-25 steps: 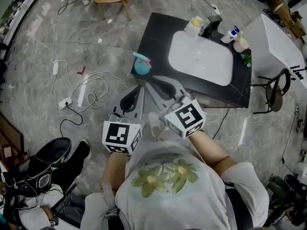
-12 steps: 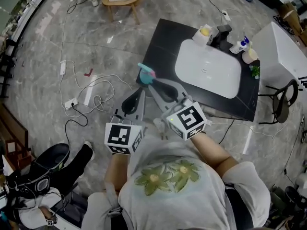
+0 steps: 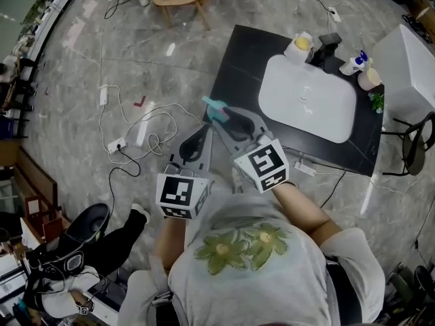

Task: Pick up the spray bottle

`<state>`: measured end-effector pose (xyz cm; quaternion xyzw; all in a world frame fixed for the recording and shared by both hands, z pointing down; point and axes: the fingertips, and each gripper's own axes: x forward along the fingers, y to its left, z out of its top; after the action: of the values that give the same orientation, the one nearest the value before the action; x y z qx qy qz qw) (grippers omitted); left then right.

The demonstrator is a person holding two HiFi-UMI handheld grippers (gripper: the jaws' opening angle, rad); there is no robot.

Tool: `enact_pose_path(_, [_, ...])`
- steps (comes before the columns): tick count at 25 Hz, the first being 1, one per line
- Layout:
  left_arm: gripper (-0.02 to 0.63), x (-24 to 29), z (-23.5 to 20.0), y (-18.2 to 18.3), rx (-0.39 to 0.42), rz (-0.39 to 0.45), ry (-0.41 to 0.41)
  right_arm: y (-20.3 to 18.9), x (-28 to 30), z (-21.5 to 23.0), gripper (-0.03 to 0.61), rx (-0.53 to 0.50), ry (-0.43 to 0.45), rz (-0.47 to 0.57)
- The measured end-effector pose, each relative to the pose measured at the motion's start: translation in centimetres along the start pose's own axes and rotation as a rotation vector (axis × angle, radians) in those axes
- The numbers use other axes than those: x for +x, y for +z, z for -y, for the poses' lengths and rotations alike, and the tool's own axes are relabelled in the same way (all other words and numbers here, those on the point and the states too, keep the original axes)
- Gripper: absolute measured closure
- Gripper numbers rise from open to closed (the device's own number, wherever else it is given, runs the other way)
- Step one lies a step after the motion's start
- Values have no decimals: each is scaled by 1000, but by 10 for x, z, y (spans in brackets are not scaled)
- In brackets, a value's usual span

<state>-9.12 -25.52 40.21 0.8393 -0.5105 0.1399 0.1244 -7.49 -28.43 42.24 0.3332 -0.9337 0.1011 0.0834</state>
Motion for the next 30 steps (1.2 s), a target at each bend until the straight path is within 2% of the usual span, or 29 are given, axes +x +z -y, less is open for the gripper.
enact_pose_path(4, [606,10,-6,2,14,-8,6,-23,16,10,469,-47,-36,-86])
enact_pose_path(7, [606,15,-15,-5,-33,-23,-3,-39,25,15,469,-73,-64,-136])
enact_pose_path(11, [606,25,-30,-9,-90,-18,-14,-46,36,19,469,-100,-74,-152])
enact_pose_path(15, [606,33,-39,-11,-86,-18,-26,-54,45,23,469,-122,-68,-167])
enact_pose_path(20, [606,41,-41,-19,-119,-29,-36,-66,48,25,469,-103,-55,-189])
enact_pose_path(30, [606,48,-45,-20,-134,-14,-46,-74,61,34,469,-105,-74,-199])
